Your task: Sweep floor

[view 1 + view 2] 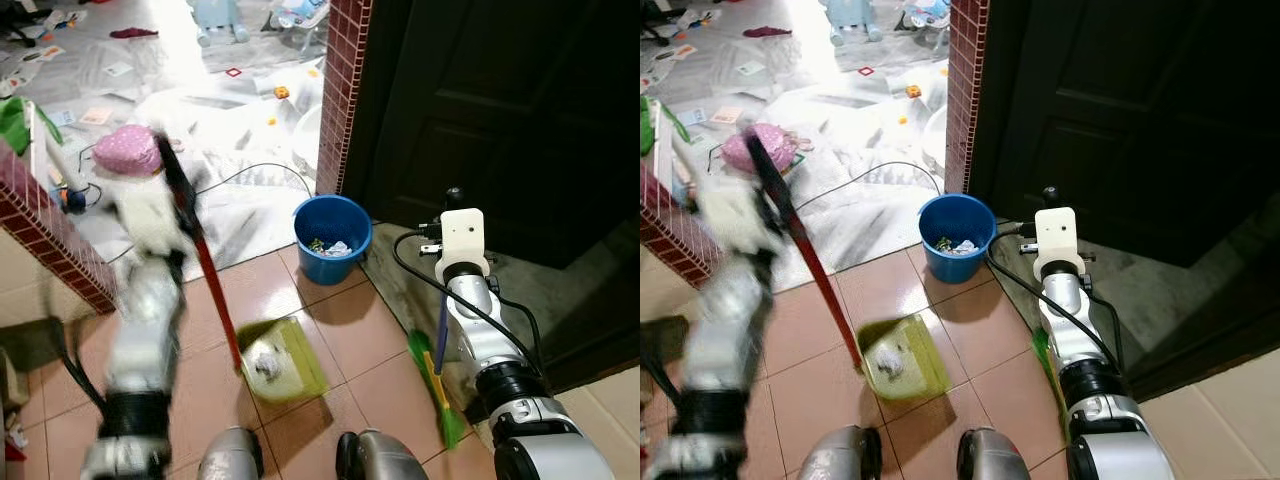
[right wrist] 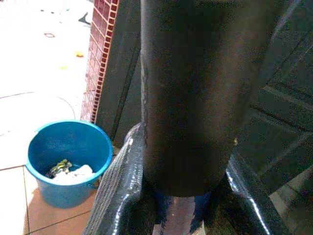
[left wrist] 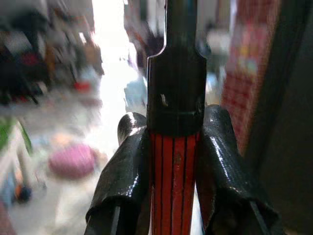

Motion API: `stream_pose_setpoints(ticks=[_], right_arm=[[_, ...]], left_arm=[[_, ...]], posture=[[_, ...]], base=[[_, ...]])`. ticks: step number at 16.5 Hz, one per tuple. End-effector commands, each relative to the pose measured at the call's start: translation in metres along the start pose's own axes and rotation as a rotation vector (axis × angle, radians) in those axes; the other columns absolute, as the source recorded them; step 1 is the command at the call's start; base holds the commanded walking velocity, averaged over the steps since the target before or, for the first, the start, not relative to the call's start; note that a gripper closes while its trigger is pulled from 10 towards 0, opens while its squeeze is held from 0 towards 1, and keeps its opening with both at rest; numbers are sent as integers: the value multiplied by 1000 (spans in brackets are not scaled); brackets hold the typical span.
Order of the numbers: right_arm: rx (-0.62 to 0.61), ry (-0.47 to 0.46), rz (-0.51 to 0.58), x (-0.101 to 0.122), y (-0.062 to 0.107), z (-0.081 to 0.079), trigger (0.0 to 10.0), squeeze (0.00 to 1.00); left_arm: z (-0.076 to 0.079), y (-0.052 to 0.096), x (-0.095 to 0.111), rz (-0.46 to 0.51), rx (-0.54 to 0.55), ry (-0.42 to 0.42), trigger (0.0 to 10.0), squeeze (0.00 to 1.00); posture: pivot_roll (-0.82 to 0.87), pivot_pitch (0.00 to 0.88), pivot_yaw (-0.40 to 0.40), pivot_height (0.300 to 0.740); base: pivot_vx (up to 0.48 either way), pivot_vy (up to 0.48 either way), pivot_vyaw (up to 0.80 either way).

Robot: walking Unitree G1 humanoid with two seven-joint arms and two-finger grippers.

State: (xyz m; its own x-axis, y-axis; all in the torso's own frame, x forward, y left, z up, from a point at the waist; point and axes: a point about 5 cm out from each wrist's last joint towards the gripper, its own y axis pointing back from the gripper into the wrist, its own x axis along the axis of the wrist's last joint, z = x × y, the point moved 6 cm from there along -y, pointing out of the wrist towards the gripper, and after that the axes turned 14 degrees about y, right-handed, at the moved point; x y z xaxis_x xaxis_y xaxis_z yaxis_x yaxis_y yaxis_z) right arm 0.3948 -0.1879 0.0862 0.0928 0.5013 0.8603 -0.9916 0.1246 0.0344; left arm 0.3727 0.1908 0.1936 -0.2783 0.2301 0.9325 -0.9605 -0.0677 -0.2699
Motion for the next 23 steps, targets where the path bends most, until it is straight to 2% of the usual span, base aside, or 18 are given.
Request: stream_pose_setpoints(ticks=[1, 2, 3, 4, 7, 13, 23], right_arm=[[-10, 20, 2, -1, -1, 6, 10000, 0], [-5, 19, 5, 0, -2, 4, 10000, 0], [-5, 19, 6, 0, -2, 4, 10000, 0], [-6, 14, 5, 1, -2, 4, 10000, 0], [-11, 9, 0, 0, -2, 5, 10000, 0], [-6, 11, 1, 0, -2, 3, 10000, 0], [-1, 20, 7, 0, -2, 2, 10000, 0]], left_arm=[[7, -11, 50, 165, -10, -3, 10000, 0], [10, -20, 82, 257, -9, -16, 10000, 0], [11, -21, 87, 272, -13, -19, 10000, 0], [17, -27, 108, 322, -26, 3, 10000, 0], [24, -31, 129, 375, -43, 11, 10000, 0], [27, -33, 153, 434, -40, 15, 10000, 0], [23, -35, 158, 445, -25, 25, 10000, 0]], posture=[[-10, 101, -35, 740], [-11, 100, -35, 740], [-11, 100, -35, 740], [-13, 99, -32, 740], [-16, 98, -28, 740], [-14, 99, -25, 740], [-15, 100, -28, 740]], base=[[0, 0, 0], [0, 0, 0], [0, 0, 0], [0, 0, -569], [297, 0, -704], [450, 0, 0], [480, 0, 0]])
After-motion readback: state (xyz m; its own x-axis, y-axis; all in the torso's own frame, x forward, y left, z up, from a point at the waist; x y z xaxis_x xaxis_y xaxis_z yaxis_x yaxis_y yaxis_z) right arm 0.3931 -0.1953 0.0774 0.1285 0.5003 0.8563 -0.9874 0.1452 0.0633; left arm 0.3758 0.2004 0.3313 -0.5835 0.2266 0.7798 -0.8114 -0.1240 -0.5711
